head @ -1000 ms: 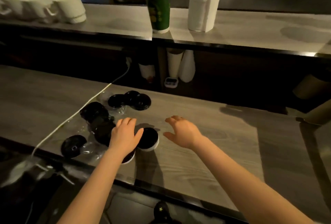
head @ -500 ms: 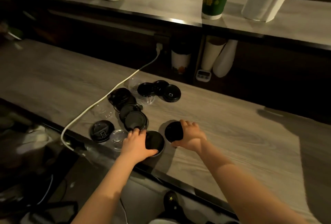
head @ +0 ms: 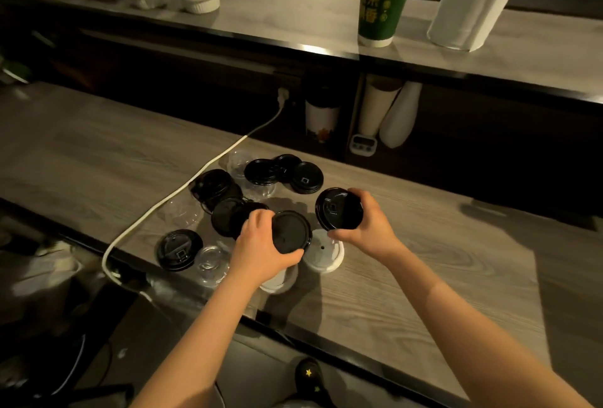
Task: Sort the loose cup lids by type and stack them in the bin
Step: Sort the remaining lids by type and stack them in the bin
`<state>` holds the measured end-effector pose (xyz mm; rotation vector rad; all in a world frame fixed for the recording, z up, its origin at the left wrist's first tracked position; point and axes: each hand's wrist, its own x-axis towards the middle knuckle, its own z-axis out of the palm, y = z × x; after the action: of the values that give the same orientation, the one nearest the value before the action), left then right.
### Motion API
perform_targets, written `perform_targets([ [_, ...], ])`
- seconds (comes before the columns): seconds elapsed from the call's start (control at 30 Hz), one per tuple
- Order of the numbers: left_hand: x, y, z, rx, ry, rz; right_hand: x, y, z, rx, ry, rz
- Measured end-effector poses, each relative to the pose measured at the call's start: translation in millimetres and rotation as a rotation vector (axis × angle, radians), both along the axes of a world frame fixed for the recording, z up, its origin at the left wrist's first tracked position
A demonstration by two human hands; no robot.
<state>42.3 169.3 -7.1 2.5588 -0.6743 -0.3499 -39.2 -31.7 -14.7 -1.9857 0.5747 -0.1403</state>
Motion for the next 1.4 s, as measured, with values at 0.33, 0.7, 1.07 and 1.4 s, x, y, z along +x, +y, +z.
perform_targets([
  [0.33,-1,-32,33,-0.376,0.151,0.061,-6,-11,37,0.0,-0.182,0.028],
  [0.7,-42,-127,69,-0.345,0.043,-0.289,-118,-87,85,-0.22,-0.178,-0.321],
  [1.07,-143,-267,101,-0.394,0.033,-0.415,-267,-199,109,-0.299,-0.202,-0.643],
  [1.4,-239,-366,93,-0.374,-0.027,-0.509,-383,-300,104,-0.42,-0.051,-0.773],
])
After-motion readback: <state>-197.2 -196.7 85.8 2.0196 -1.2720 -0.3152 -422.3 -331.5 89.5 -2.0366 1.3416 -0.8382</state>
